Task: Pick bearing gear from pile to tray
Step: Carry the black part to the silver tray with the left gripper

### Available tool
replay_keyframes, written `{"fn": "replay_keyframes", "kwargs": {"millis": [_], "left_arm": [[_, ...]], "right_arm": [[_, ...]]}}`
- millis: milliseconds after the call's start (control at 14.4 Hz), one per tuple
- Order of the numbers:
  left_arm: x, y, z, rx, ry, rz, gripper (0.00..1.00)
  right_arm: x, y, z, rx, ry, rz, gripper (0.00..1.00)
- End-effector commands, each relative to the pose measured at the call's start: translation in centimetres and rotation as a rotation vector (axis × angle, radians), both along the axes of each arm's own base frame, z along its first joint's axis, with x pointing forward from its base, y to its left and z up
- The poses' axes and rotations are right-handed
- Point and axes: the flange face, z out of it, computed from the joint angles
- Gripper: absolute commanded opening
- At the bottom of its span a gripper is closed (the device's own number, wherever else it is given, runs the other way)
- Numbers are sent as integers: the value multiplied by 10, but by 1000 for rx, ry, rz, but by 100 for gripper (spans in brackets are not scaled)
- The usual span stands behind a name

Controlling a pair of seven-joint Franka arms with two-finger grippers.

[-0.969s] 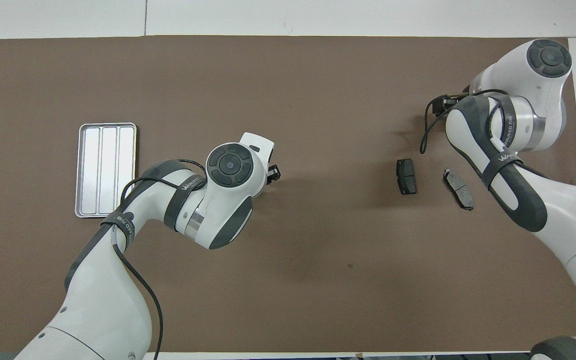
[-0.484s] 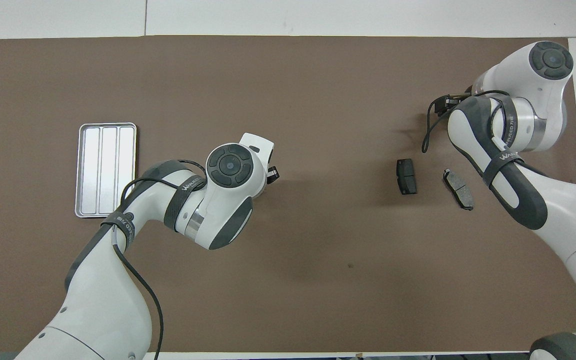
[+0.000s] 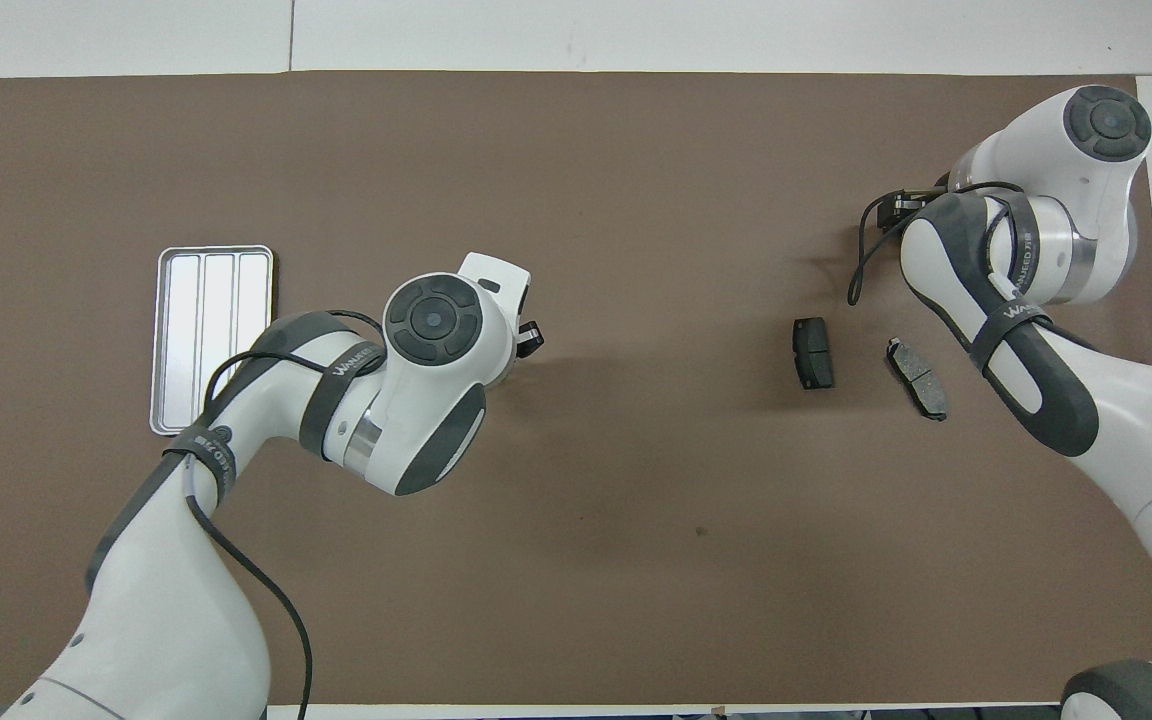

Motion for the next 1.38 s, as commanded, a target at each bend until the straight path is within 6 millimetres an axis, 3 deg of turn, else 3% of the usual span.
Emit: {"fn": "replay_keyframes", "kwargs": {"millis": [0, 69, 208, 346, 484, 554, 692, 761, 900, 1107, 1315], "left_arm": [[5, 74, 53, 39, 53, -49, 8], [8, 96, 58, 48, 80, -85, 8], [18, 162, 59, 51, 131, -179, 8], [26, 224, 51, 37, 147, -259, 8], [36, 272, 51, 24, 113, -326, 8], [37, 286, 45, 23, 96, -339, 8], [33, 314, 32, 21, 76, -342, 8], [29, 324, 24, 21, 67, -347, 8], [17, 332, 1, 21, 56, -333, 8], [9, 339, -10, 19, 63, -309, 8], [0, 340, -20, 16, 74, -307, 8]], "right_arm": [[3, -1, -3, 30, -14, -23, 69], [2, -1, -4, 32, -13, -27, 67], [1, 1, -6, 47, -6, -38, 61], [0, 0, -7, 47, -4, -38, 43], [-1, 0, -9, 50, 0, -40, 32], [-1, 0, -10, 53, 2, -42, 25], [-2, -1, -11, 56, 4, -44, 15], [-5, -1, -15, 58, 12, -46, 15], [-6, -1, -16, 59, 15, -48, 27], [-5, -1, -15, 59, 14, -43, 0], [-6, -4, -15, 58, 13, -44, 0]]}}
